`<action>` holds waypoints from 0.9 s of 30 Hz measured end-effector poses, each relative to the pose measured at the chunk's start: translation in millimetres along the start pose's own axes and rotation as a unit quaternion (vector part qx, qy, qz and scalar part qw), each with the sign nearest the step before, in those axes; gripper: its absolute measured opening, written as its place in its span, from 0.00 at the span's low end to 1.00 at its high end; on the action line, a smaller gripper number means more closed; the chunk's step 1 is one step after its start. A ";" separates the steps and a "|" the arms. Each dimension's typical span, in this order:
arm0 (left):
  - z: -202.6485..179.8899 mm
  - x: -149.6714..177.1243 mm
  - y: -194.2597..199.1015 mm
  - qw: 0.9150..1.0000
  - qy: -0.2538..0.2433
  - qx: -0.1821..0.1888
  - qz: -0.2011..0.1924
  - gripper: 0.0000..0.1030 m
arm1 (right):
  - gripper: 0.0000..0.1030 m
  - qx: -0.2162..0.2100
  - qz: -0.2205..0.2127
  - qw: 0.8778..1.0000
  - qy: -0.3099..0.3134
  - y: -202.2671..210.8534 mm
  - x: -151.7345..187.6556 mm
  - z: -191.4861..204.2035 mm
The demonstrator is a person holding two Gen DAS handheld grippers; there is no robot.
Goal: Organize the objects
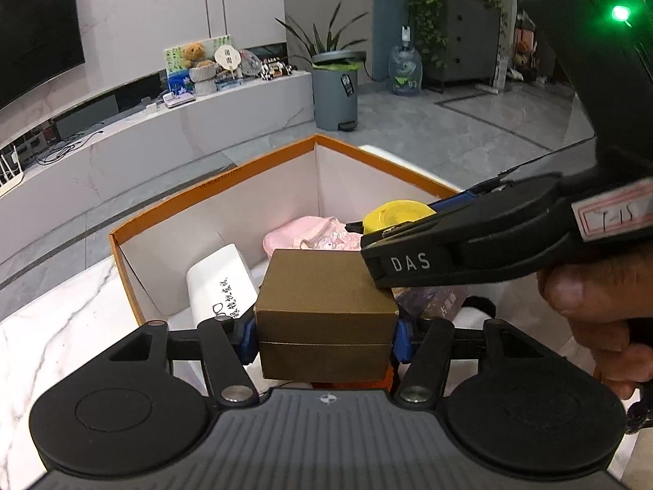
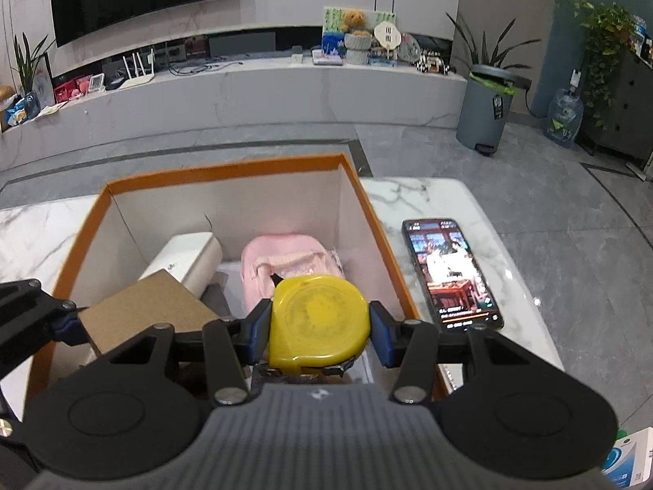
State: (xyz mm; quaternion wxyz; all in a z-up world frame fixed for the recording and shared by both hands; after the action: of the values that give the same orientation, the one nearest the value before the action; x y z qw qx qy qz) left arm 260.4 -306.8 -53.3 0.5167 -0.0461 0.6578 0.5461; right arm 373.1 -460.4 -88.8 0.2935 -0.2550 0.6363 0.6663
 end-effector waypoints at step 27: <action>25.4 -1.0 68.8 0.992 0.110 0.018 -0.057 0.87 | 0.74 -0.032 -0.036 0.997 -0.053 71.4 15.2 8.9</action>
State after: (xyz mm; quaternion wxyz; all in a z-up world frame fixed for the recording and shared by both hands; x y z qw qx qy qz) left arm 233.9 -260.4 -3.1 0.4726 -0.1338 0.7167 0.4950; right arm 311.8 -451.8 -49.2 0.3421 -0.2515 0.5887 0.6879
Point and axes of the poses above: each gripper's, at about its wrist camera, not at the fingertips, and y roughly against the way its jaws point, z to its left, x to its underside, the point moved 8 cm from there along -y, roughly the way its jaws point, and after that the axes turned 6 degrees about -y, right-handed, at the moved point
